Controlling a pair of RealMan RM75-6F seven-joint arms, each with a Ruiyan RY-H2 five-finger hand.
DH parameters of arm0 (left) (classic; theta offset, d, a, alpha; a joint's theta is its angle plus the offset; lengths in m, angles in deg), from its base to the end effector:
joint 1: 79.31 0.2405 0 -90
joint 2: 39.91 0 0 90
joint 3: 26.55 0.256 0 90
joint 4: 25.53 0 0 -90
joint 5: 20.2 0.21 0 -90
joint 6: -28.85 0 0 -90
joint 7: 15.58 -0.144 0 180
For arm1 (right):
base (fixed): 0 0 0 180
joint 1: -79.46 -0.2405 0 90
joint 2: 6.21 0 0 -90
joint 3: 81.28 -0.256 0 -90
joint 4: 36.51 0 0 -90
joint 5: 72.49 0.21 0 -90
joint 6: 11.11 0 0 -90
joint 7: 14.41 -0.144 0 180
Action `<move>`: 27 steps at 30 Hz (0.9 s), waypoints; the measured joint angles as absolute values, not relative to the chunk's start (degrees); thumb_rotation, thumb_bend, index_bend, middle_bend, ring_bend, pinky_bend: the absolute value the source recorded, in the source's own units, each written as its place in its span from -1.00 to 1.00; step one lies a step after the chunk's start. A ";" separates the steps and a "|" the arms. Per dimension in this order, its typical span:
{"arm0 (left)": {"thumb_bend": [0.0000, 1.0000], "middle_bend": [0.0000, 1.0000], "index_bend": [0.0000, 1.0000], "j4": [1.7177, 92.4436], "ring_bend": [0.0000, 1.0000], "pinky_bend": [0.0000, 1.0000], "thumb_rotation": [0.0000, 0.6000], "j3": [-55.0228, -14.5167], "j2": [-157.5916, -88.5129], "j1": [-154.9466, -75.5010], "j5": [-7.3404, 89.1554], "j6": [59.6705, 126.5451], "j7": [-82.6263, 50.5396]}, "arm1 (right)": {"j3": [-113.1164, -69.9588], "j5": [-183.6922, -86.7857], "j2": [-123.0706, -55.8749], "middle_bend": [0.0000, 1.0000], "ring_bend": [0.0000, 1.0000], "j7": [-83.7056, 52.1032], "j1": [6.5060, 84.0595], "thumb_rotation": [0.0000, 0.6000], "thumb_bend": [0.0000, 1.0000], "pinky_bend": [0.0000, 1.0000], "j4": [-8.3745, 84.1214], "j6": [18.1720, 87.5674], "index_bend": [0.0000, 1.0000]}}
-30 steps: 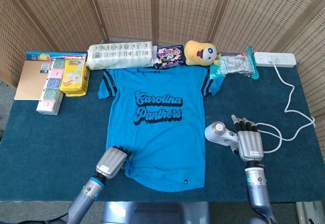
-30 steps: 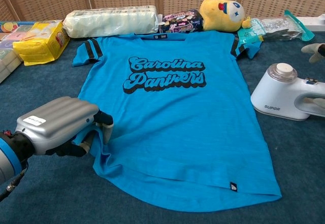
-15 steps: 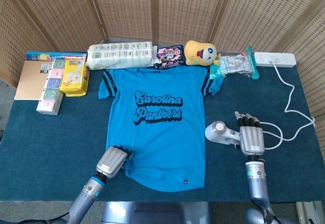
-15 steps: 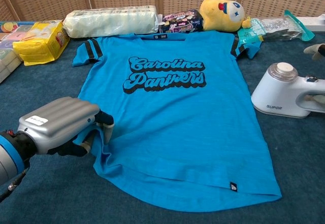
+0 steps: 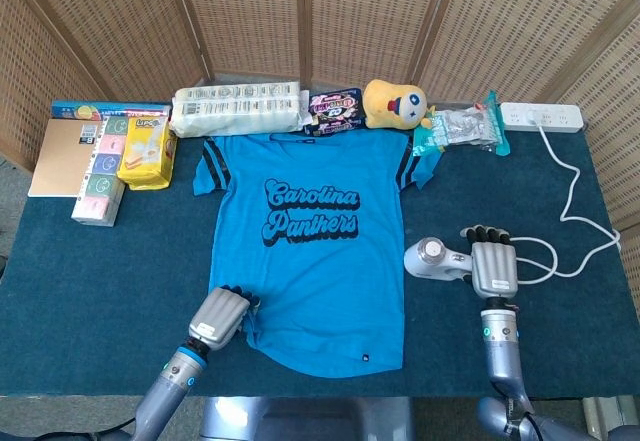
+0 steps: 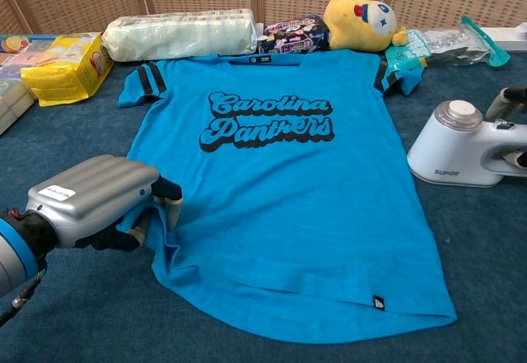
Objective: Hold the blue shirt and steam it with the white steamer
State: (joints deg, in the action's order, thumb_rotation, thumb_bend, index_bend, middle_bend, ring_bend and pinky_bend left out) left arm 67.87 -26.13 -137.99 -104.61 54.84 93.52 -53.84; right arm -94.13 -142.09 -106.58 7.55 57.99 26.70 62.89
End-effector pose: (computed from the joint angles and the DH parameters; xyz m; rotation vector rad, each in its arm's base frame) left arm -0.1570 0.2111 -0.0692 -1.9874 -0.8895 -0.8400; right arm -0.2861 -0.2965 0.0019 1.3601 -0.8196 0.7349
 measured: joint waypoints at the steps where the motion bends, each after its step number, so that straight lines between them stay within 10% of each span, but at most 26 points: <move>1: 0.32 0.09 0.04 67.89 -0.03 0.03 1.00 -26.15 -137.98 -104.63 54.81 93.55 -53.86 | -94.16 -142.05 -106.96 -0.33 -0.41 7.13 57.86 1.00 -0.15 -0.48 25.94 62.64 -0.31; 14: 0.31 0.09 0.04 68.02 -0.04 0.02 1.00 -26.10 -138.10 -104.78 54.60 93.88 -53.80 | -95.08 -142.28 -110.87 0.08 0.12 3.56 55.67 1.00 -0.14 0.16 17.41 60.91 0.08; 27: 0.31 0.09 0.04 67.93 -0.03 0.01 1.00 -26.02 -138.22 -104.95 54.52 94.11 -53.59 | -95.52 -143.49 -110.37 0.35 0.37 0.97 55.53 1.00 -0.17 0.36 18.27 62.06 0.35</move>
